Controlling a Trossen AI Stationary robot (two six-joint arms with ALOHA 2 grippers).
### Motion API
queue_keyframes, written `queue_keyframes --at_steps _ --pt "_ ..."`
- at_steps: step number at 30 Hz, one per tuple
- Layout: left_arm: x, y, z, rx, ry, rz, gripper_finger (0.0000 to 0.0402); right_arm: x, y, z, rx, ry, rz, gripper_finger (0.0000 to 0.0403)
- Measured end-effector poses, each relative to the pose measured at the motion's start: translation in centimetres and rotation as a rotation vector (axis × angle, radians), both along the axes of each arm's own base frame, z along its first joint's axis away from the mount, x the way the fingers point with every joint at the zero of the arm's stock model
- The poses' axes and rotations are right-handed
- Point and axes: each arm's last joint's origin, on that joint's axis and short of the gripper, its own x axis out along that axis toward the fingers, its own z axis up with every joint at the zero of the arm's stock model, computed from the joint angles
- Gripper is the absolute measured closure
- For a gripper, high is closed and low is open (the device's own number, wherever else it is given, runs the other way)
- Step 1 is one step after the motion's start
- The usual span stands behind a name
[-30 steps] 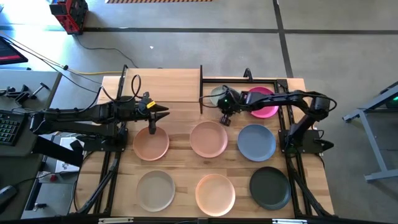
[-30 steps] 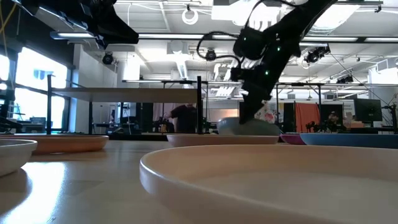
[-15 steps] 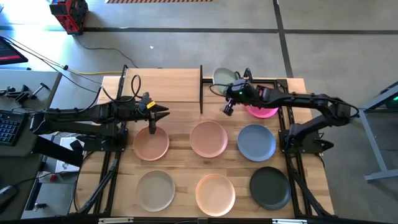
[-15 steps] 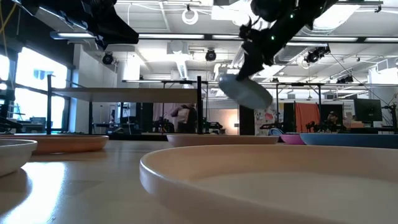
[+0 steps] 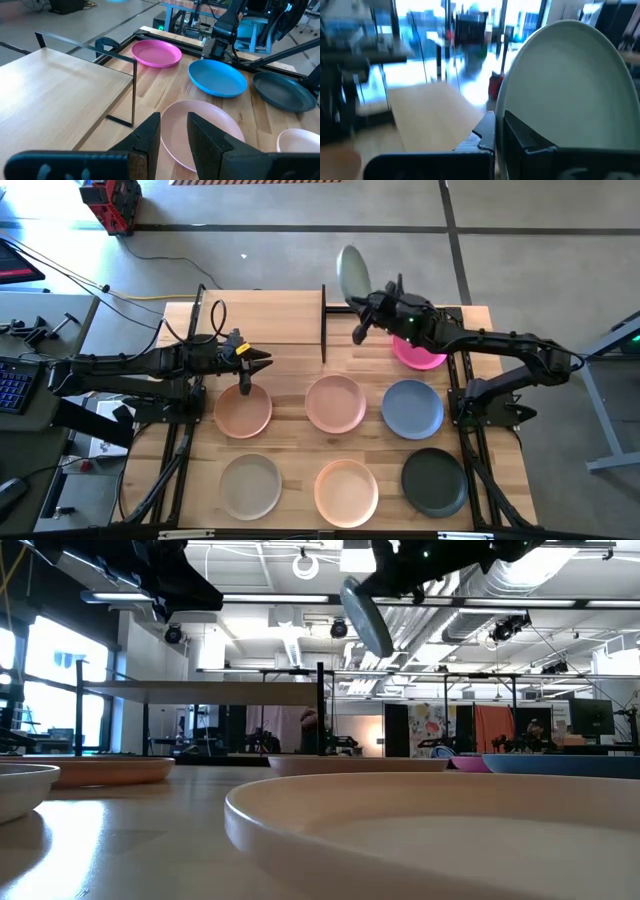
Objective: Place and stack plates onto a shelf
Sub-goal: Put the blue plate on the shelf
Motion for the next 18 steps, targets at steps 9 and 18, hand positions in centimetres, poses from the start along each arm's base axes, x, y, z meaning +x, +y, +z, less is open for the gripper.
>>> queue_keyframes --at_steps 9,18 --pt "0.0 0.0 0.0 -0.001 0.0 0.0 0.0316 -0.4 0.3 3.3 -0.097 -0.337 0.069 0.0403" --pt "0.0 0.0 0.0 0.0 0.0 0.001 0.0316 0.1 0.5 4.7 -0.114 -0.368 0.109 0.0403"
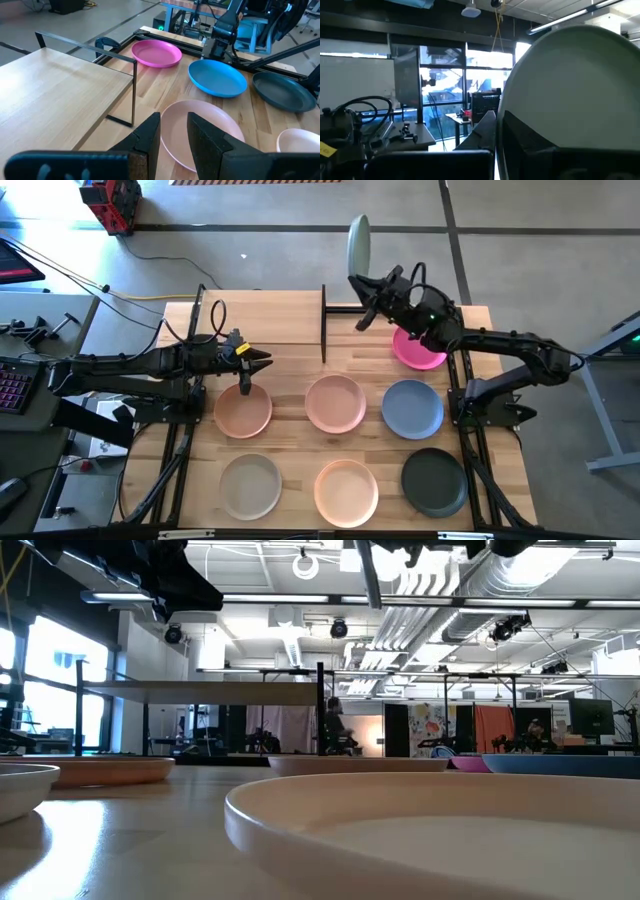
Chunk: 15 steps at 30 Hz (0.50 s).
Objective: Place and stack plates onto a shelf
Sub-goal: Put the blue plate on the shelf
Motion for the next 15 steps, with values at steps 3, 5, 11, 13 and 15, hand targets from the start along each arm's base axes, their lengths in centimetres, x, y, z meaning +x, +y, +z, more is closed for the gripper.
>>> queue_keyframes --at_steps 3,5,11,13,15 --pt "0.0 0.0 0.0 0.0 0.0 0.0 0.0316 1.2 0.1 0.9 -0.013 0.062 0.028 0.0403" --pt "0.0 0.0 0.0 0.0 0.0 0.0 0.0316 2.2 0.1 1.5 -0.033 0.123 0.036 0.0403" --pt "0.0 0.0 0.0 -0.001 -0.001 0.0 0.0316 5.0 -0.7 2.3 -0.009 0.309 0.059 0.0403" --pt "0.0 0.0 0.0 -0.001 -0.001 0.0 0.0316 6.0 -1.0 2.4 -0.017 0.357 0.085 0.0403" --pt "0.0 0.0 0.0 -0.001 -0.001 0.0 0.0316 7.0 -1.2 2.4 -0.043 0.414 0.117 0.0403"
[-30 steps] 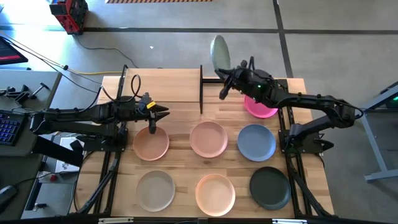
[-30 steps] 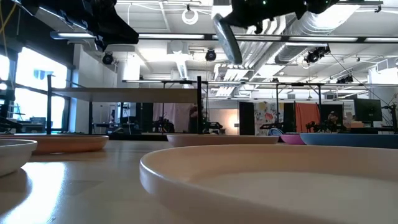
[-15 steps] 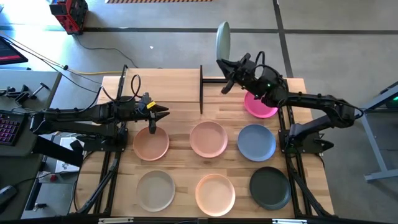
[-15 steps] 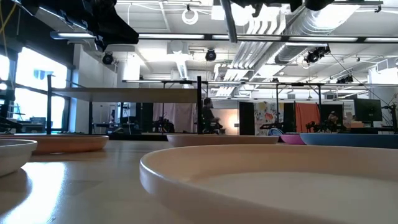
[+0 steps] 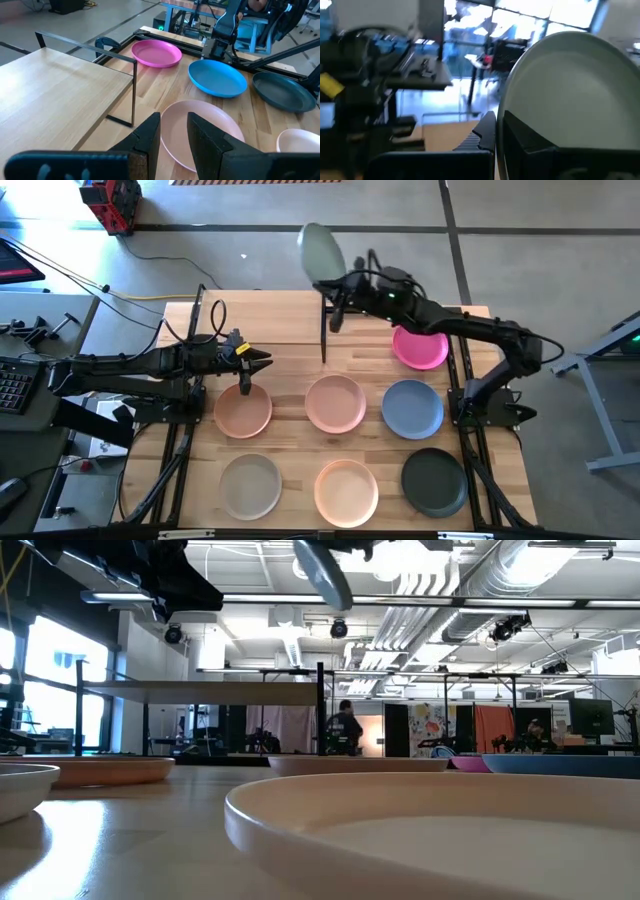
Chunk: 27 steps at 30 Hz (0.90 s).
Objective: Place and stack plates onto a shelf
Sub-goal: Put the blue plate on the shelf
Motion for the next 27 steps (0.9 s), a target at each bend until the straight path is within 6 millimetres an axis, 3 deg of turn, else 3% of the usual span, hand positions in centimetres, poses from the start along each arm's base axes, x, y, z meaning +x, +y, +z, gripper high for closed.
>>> queue_keyframes --at_steps 14,27 --pt "0.0 -0.2 0.0 -0.018 -0.001 -0.057 0.0316 6.4 -1.6 -4.1 0.025 0.355 0.179 0.0403" --pt "0.0 -0.2 0.0 -0.019 0.001 -0.06 0.0316 8.0 -1.9 -7.8 0.003 0.49 0.297 0.0403"
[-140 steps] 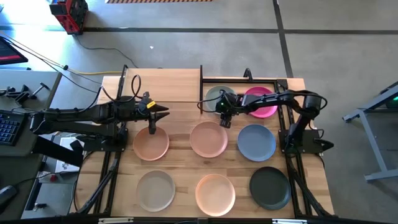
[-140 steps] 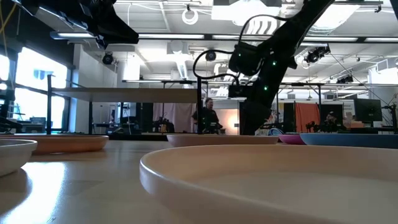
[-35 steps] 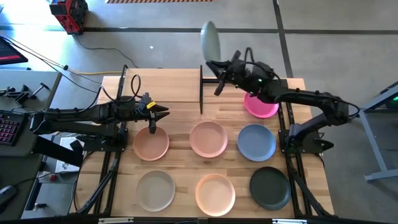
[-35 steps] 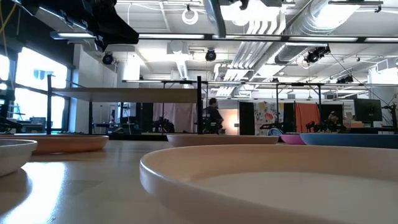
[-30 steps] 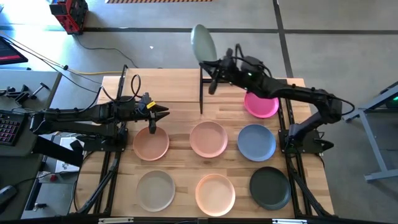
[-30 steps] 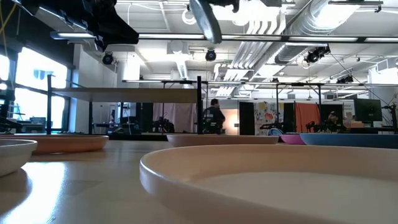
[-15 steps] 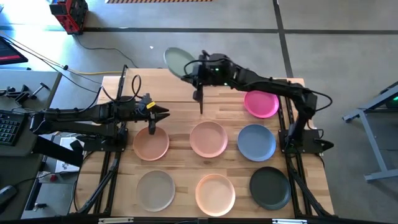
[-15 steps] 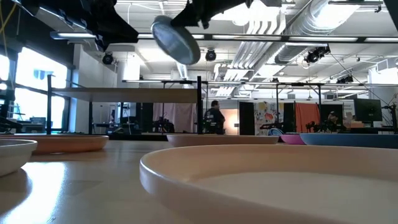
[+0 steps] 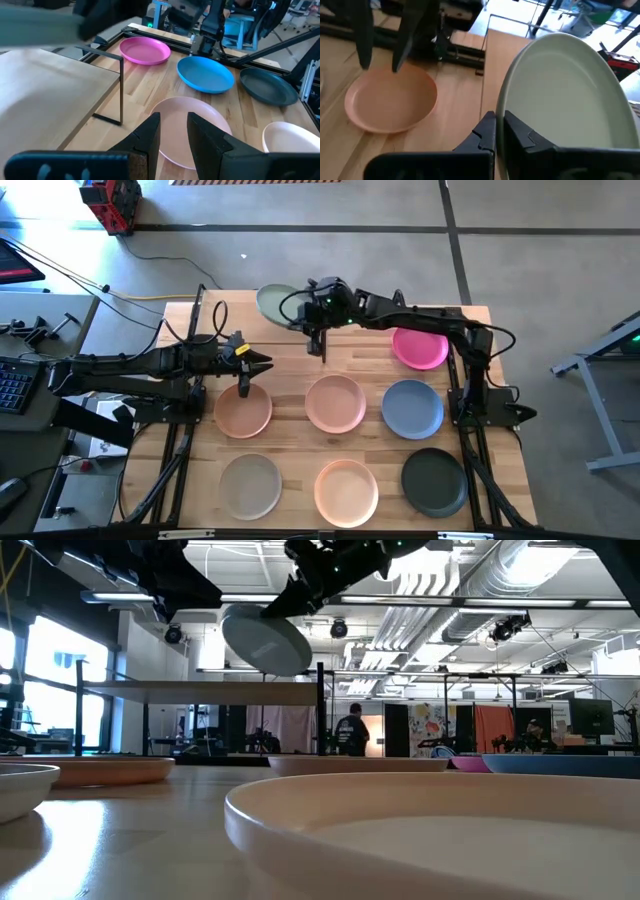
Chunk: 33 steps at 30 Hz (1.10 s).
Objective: Place and stack plates onto a shelf
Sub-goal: Put the blue plate on the shelf
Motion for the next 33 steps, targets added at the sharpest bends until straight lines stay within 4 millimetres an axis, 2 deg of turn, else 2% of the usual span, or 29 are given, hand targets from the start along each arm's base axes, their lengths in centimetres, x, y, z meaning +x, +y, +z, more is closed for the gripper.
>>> queue_keyframes --at_steps 7,23,33 --pt "0.0 0.0 0.0 0.0 0.001 0.0 0.0316 -0.2 0.1 -0.7 -0.029 0.051 0.029 0.0403" --pt "0.0 0.0 0.0 0.001 0.003 0.003 0.0316 1.0 -0.3 -3.9 -0.079 0.139 0.073 0.0403" --pt "0.0 0.0 -0.1 0.0 0.007 0.003 0.0316 1.0 -0.4 -4.1 -0.09 0.158 0.06 0.0403"
